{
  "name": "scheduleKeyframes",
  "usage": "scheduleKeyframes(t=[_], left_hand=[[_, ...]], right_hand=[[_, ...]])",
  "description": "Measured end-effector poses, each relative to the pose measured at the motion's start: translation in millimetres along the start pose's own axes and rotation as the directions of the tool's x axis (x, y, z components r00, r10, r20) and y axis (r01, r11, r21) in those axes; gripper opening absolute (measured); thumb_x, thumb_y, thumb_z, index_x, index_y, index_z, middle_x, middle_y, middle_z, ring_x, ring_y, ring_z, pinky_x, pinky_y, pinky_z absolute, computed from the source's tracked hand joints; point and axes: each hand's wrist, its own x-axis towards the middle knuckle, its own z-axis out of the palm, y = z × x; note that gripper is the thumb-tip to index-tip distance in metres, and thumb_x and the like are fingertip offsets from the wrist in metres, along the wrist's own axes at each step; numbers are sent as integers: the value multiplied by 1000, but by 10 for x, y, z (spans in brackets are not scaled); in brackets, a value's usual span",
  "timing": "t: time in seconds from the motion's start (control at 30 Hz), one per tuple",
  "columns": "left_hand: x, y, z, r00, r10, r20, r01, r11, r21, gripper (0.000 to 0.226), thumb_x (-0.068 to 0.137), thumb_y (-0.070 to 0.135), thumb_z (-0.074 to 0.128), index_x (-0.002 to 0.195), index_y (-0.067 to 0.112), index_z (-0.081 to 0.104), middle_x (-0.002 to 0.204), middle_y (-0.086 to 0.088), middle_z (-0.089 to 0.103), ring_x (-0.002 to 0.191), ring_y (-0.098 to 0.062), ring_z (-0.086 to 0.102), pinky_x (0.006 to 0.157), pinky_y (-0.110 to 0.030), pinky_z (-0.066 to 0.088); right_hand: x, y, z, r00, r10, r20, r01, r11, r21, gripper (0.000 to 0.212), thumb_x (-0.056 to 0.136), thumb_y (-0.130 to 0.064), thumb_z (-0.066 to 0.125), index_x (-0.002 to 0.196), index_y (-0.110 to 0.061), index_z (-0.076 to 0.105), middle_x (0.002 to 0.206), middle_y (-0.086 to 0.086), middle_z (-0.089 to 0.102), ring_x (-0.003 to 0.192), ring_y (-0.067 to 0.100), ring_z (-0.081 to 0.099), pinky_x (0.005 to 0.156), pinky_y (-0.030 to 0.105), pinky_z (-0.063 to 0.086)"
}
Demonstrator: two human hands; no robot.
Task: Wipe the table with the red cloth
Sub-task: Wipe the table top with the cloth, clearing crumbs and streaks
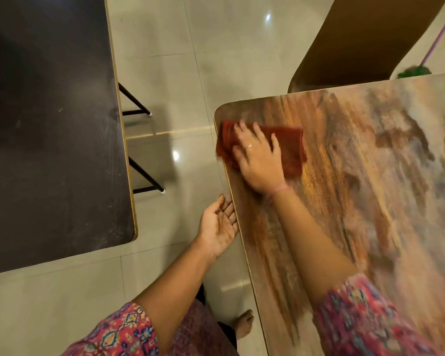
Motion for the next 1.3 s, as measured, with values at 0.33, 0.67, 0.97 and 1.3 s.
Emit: scheduleKeyframes(t=[0.33,0.67,0.97,1.3], left_hand=[[-158,-184,-281,997,-75,-15,75,997,29,35,97,34,39,111,14,64,98,-1,74,87,-14,70,80,-30,50],[-270,-303,-345,995,-78,-62,79,997,13,40,97,38,36,106,13,65,99,-4,71,89,-17,66,81,-30,49],[-340,-330,-393,997,-64,-50,65,998,15,40,95,38,42,106,10,68,95,-9,74,86,-20,69,79,-32,54],[-306,-451,-209,994,-86,-68,92,991,98,33,95,38,44,102,14,65,85,-3,75,78,-16,71,70,-31,52]], right_hand=[[-2999,-74,254,958,47,283,-50,999,3,51,97,-44,30,147,-42,24,154,-22,24,146,6,10,114,36,3],[-770,-178,70,994,-29,109,25,999,37,46,100,-40,32,146,-40,30,154,-20,25,145,4,10,116,45,1],[-1892,-229,245,992,88,91,-92,995,40,53,99,-53,23,150,-41,13,158,-23,7,146,3,-3,117,41,-4],[-2703,-54,261,964,265,11,-256,942,-217,50,96,-45,32,145,-37,33,151,3,38,141,21,28,108,50,22]])
